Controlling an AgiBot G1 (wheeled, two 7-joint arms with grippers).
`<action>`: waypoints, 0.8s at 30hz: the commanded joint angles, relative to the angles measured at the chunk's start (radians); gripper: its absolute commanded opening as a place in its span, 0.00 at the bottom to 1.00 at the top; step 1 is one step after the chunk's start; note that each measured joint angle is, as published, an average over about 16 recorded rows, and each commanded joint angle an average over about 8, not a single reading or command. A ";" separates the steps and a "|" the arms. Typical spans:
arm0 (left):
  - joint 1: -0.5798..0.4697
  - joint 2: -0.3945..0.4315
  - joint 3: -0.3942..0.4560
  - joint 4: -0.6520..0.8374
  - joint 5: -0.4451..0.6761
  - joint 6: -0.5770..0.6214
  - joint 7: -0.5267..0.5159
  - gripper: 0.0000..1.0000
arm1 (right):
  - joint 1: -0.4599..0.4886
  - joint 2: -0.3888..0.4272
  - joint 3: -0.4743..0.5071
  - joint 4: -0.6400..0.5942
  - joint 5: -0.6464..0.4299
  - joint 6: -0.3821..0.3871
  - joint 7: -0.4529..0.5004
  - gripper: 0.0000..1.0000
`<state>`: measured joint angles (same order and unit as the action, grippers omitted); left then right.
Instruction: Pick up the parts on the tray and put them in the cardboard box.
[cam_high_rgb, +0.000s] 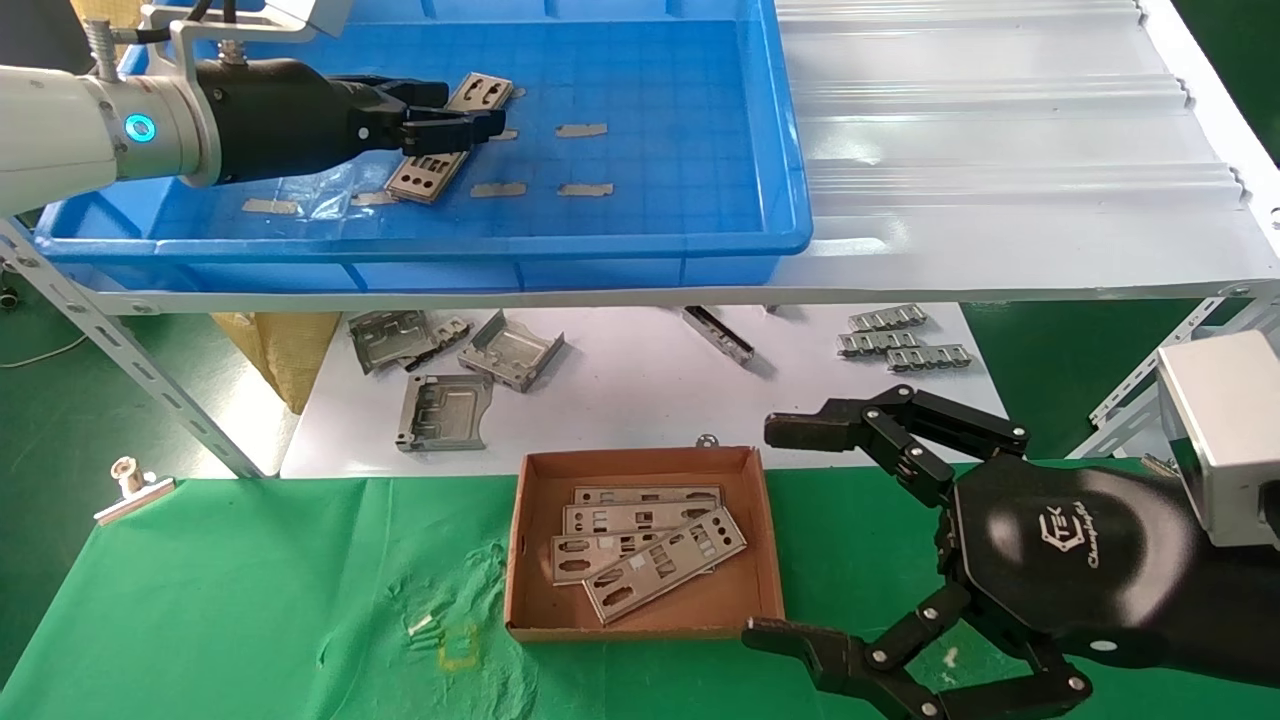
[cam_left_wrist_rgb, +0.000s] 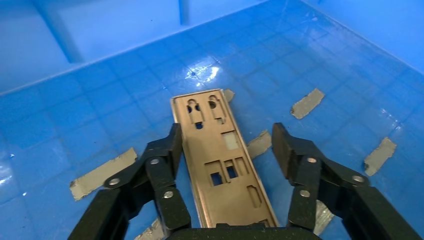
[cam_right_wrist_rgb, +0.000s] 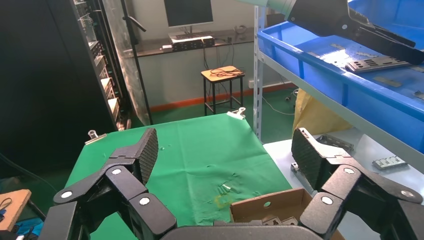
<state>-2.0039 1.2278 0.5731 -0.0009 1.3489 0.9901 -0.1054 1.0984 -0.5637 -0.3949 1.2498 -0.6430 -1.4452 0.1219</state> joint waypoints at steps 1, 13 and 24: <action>0.000 0.001 0.001 0.002 0.002 -0.003 0.000 0.00 | 0.000 0.000 0.000 0.000 0.000 0.000 0.000 1.00; -0.004 -0.002 0.001 -0.003 0.001 -0.009 0.002 0.00 | 0.000 0.000 0.000 0.000 0.000 0.000 0.000 1.00; -0.022 -0.024 -0.011 -0.024 -0.016 0.011 0.047 0.00 | 0.000 0.000 0.000 0.000 0.000 0.000 0.000 1.00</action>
<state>-2.0255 1.2047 0.5632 -0.0251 1.3350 1.0016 -0.0549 1.0984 -0.5637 -0.3950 1.2498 -0.6430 -1.4452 0.1219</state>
